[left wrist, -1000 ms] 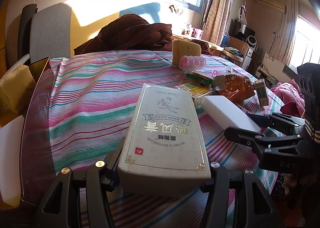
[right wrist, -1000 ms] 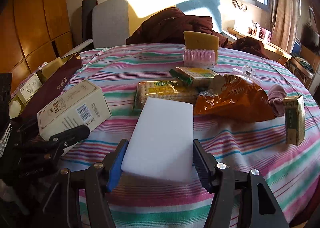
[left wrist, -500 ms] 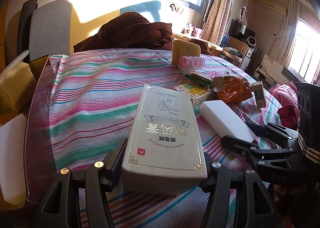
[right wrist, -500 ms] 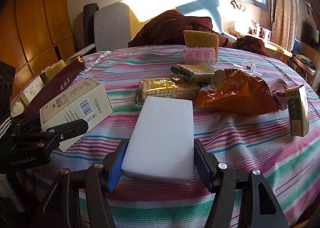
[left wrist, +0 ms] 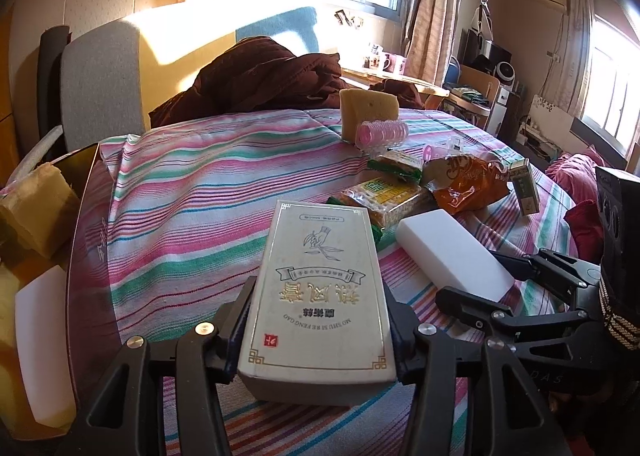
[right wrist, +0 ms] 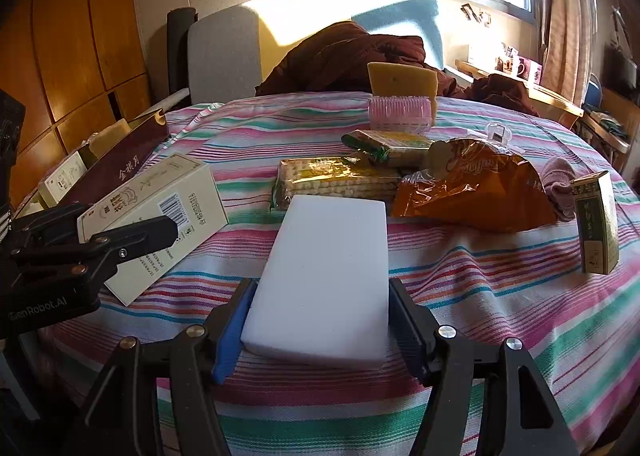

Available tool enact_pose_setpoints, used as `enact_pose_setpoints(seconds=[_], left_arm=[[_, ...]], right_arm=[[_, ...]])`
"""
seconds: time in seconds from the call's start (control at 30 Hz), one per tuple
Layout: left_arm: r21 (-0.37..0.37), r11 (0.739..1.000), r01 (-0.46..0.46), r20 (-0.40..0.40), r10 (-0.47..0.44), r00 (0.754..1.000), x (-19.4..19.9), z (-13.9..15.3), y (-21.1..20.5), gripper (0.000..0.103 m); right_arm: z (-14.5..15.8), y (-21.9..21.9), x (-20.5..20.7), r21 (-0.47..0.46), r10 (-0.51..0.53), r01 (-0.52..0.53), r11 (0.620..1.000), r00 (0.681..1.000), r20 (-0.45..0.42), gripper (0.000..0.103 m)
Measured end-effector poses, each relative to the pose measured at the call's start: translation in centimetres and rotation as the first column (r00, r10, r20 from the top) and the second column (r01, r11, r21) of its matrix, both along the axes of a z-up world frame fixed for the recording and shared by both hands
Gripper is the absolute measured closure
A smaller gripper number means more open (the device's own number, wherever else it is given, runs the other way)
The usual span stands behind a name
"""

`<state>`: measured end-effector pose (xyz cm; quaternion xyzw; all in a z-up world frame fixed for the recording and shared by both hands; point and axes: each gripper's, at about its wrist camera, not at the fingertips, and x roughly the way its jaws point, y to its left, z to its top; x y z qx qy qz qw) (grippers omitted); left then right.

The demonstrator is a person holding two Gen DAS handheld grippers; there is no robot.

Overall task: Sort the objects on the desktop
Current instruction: 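Carry the white box and white eraser toward the gold tray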

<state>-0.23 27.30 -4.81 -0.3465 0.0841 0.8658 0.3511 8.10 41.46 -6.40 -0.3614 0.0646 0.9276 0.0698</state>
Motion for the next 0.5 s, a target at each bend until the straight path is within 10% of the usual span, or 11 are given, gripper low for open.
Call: enact_pose_setpoints(seconds=[0.5], left_arm=[[0.039,0.999,-0.012,-0.03,0.013,0.999,2.3,2.4,-3.1,0.049]], right_arm=[[1.9,-2.4,-0.1,0.009,0.059,-0.059,0.998,0.998,-0.025,0.04]])
